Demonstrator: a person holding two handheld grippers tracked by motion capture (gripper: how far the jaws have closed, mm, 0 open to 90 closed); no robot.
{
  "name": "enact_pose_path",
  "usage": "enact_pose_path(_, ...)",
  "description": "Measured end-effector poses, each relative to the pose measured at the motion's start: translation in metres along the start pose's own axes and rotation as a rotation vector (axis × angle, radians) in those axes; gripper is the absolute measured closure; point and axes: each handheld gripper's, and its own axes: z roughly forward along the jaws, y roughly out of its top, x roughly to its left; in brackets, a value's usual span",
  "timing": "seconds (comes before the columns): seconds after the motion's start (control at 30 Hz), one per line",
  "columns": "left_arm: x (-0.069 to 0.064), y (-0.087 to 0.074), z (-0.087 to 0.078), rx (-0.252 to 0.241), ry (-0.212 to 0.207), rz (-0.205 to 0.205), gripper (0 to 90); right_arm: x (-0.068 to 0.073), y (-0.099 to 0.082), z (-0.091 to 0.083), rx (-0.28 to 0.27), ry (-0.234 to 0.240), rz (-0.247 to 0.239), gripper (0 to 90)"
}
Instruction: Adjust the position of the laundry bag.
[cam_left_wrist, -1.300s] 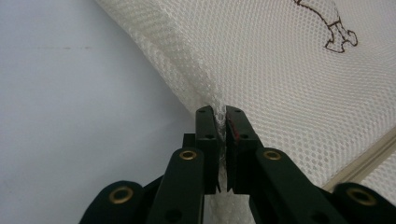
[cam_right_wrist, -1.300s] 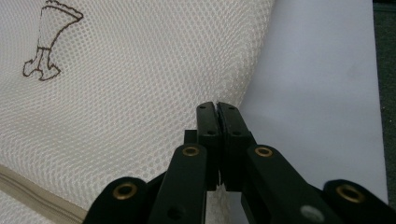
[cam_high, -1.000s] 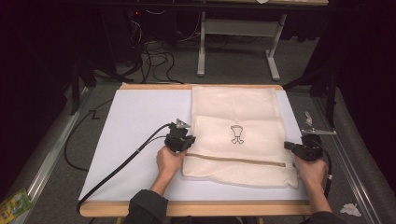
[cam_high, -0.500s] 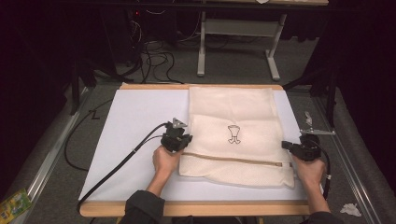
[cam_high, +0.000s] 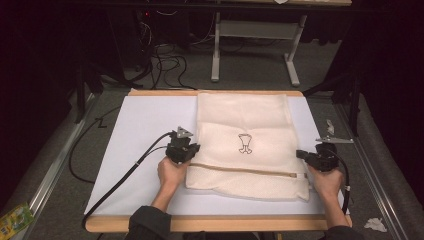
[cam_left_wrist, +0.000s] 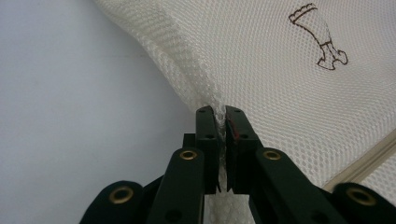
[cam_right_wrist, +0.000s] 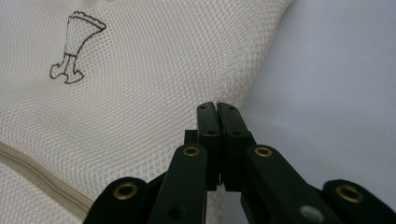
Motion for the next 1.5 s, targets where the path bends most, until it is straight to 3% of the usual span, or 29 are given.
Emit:
enact_pose_path(0.33,0.008,-0.003,-0.012,-0.022,0.024,0.001,85.6,0.009,0.003,0.005,-0.022,0.030,-0.004,90.0)
enact_pose_path(0.83,0.035,-0.022,-0.031,-0.030,0.073,-0.045,85.6,0.037,0.012,0.021,-0.036,0.087,-0.044,90.0)
enact_pose_path(1.27,0.048,-0.030,-0.042,-0.030,0.100,-0.064,85.5,0.053,0.013,0.030,-0.035,0.112,-0.057,90.0)
enact_pose_path(1.5,0.050,-0.035,-0.045,-0.015,0.126,-0.050,85.0,0.058,0.014,0.034,-0.035,0.123,-0.064,90.0)
